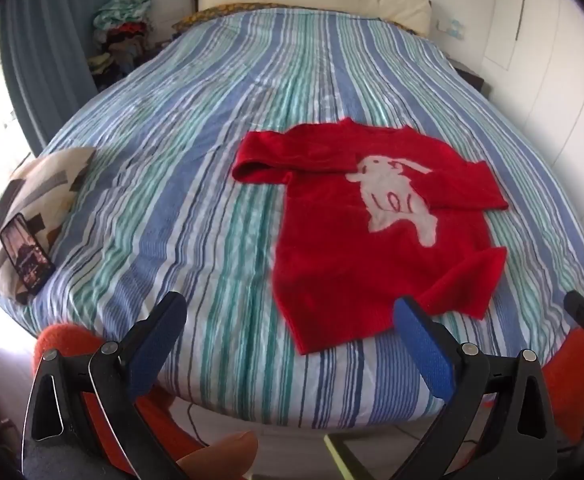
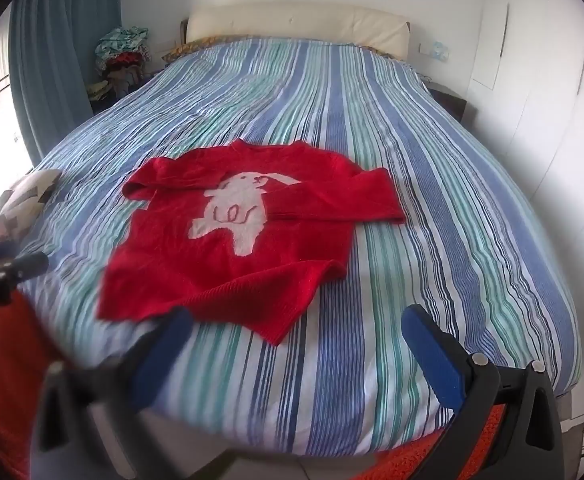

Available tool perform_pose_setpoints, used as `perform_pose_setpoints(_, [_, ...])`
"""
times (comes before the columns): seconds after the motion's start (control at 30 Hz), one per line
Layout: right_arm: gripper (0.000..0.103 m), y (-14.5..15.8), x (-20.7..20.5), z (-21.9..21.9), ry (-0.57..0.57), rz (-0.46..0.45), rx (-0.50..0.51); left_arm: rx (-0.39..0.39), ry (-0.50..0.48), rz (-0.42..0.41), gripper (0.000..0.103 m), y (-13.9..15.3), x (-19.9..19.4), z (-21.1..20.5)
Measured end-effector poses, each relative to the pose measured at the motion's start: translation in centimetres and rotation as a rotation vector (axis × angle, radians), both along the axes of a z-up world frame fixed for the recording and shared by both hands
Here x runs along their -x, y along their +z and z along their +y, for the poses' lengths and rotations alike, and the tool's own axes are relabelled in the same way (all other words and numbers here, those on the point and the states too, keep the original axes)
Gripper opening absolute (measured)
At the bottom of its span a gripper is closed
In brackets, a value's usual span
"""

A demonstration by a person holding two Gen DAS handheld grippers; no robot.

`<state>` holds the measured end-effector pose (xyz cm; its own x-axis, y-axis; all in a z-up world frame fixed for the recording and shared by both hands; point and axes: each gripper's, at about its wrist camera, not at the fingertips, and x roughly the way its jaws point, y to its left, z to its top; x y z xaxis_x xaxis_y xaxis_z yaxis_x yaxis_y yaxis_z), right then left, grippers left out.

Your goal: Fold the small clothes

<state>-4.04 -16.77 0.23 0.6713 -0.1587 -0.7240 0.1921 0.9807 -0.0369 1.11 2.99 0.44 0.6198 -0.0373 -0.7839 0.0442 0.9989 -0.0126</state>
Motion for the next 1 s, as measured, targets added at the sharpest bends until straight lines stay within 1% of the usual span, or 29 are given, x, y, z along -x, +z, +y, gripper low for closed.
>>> perform_pose_setpoints(0.07, [0.103,0.2,-0.2,-0.3,-0.003,-0.004,0.004,0.005,0.014,-0.050,0.103,0.4,0.1,0.6])
perform_pose_setpoints(0.1, [0.103,0.1,-0.3,-0.4,-0.003,-0.004,0.006,-0.012,0.022,-0.079,0.103,0.5,0.2,0.9])
perform_pose_setpoints(0.17, [0.103,0.0,-0.4,-0.5,-0.004,-0.002,0.005,-0.098,0.029,-0.129,0.103,0.7,0.3,0.9])
perform_pose_setpoints(0.2, [0.103,-0.2,-0.4,-0.6,-0.005,-0.001,0.003,-0.156,0.030,-0.134,0.103,0.6,0.3,0.6])
perform_pose_setpoints(0.23, [0.103,-0.3,-0.4,-0.6,-0.005,0.000,0.000,-0.186,0.027,-0.120,0.103,0.4,0.1,0.5])
perform_pose_setpoints(0.27, [0.103,-0.4,-0.4,-0.5,-0.005,0.001,-0.002,-0.198,0.017,-0.094,0.103,0.2,-0.1,0.5])
perform_pose_setpoints(0.33, [0.103,-0.7,-0.5,-0.3,-0.001,0.008,-0.010,-0.186,-0.019,-0.051,0.103,-0.2,-0.2,0.4])
perform_pose_setpoints(0.4, [0.103,-0.9,-0.5,-0.1,0.007,0.009,-0.012,-0.167,-0.043,-0.039,0.103,-0.2,-0.1,0.2])
perform_pose_setpoints(0.47, [0.103,-0.8,-0.6,0.2,0.013,0.006,-0.009,-0.152,-0.064,-0.055,0.103,0.2,0.4,-0.1])
perform_pose_setpoints(0.57, [0.103,-0.6,-0.6,0.4,0.019,0.000,-0.005,-0.168,-0.084,-0.086,0.103,0.6,0.9,-0.9])
perform_pose_setpoints(0.67, [0.103,-0.5,-0.5,0.3,0.017,-0.005,-0.004,-0.166,-0.102,-0.086,0.103,0.5,1.4,-1.7])
perform_pose_setpoints(0.77, [0.103,-0.4,-0.5,0.2,0.012,-0.009,-0.007,-0.161,-0.114,-0.083,0.103,0.5,1.5,-1.9])
perform_pose_setpoints(0.83, [0.103,-0.4,-0.4,0.2,0.012,-0.009,-0.008,-0.141,-0.118,-0.078,0.103,0.5,1.6,-1.9])
perform_pose_setpoints(0.9, [0.103,-0.4,-0.5,0.2,0.014,-0.007,-0.005,-0.115,-0.113,-0.063,0.103,0.6,1.4,-1.6])
perform_pose_setpoints(1.0, [0.103,-0.6,-0.4,0.2,0.014,-0.003,-0.007,-0.101,-0.085,-0.029,0.103,0.2,0.9,-1.2])
